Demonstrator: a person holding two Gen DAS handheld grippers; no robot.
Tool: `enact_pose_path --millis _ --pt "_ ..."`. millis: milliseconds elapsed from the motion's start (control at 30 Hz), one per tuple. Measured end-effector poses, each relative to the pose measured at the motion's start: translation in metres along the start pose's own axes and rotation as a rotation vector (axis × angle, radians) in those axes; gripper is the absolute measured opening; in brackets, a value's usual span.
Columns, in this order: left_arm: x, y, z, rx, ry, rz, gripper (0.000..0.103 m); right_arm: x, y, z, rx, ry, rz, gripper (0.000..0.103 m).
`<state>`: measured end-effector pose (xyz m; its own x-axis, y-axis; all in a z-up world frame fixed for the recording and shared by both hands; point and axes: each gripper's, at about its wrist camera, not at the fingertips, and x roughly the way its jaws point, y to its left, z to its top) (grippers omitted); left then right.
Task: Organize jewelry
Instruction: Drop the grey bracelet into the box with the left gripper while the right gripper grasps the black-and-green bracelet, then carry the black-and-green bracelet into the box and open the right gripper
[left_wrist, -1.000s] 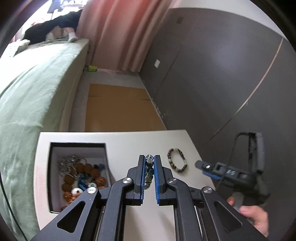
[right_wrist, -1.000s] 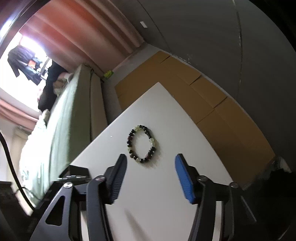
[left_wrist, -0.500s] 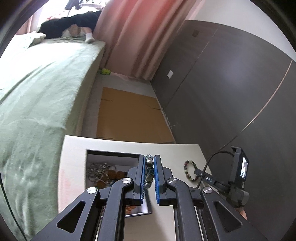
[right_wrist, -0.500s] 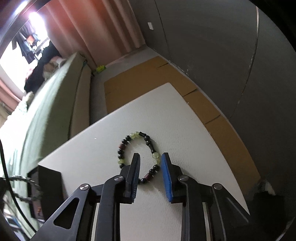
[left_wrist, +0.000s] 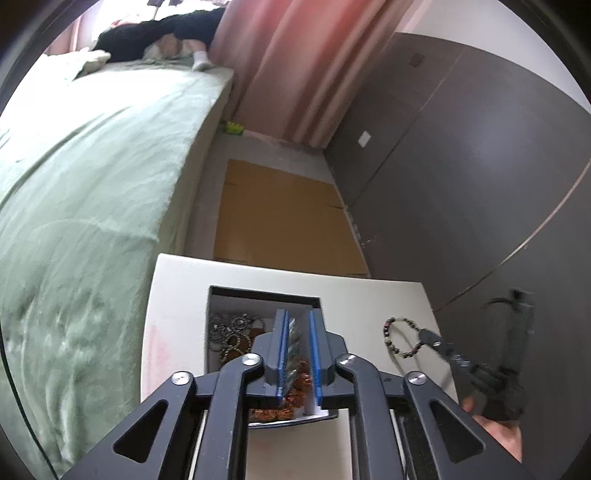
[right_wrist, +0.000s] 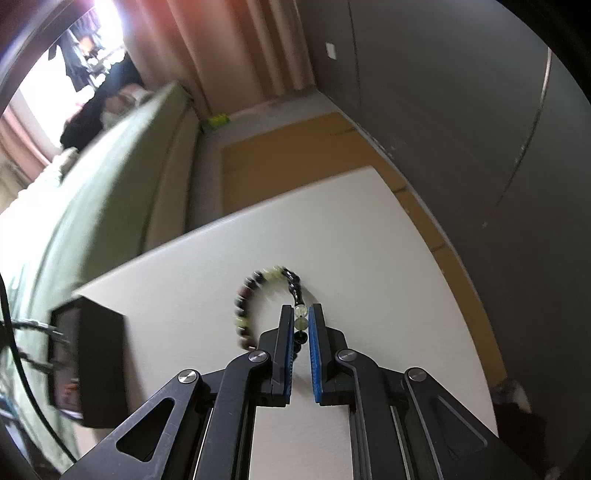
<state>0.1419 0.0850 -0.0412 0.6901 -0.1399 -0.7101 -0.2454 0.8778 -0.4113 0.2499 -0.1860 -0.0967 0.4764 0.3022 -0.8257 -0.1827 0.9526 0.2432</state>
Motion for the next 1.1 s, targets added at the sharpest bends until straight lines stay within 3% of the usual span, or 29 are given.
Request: enact_pose_path --millis 100,167,267,400,733,1100 --pt "-0.004 0.01 0.001 -0.044 -0.021 0.002 0.059 -0.018 0.006 0.002 0.008 -0.04 0.07 0.009" --pt "-0.014 0.014 0.002 -0.056 -0.065 0.004 0.068 -0.029 0.013 0.002 0.006 -0.062 0.111 0.009" --pt "-0.02 0.02 0.004 -0.063 -0.078 -0.003 0.069 -0.036 0.02 0.002 0.032 -0.058 0.219 0.009" --pt "-0.024 0.032 0.006 -0.089 -0.081 -0.005 0.069 -0.046 0.033 -0.005 0.023 -0.065 0.282 0.009" --pt "-0.043 0.06 0.014 -0.145 -0.124 0.026 0.069 -0.066 0.079 -0.007 -0.061 -0.119 0.376 0.009" --pt "-0.061 0.083 0.018 -0.201 -0.172 0.008 0.069 -0.053 0.137 -0.021 -0.125 -0.084 0.529 0.009"
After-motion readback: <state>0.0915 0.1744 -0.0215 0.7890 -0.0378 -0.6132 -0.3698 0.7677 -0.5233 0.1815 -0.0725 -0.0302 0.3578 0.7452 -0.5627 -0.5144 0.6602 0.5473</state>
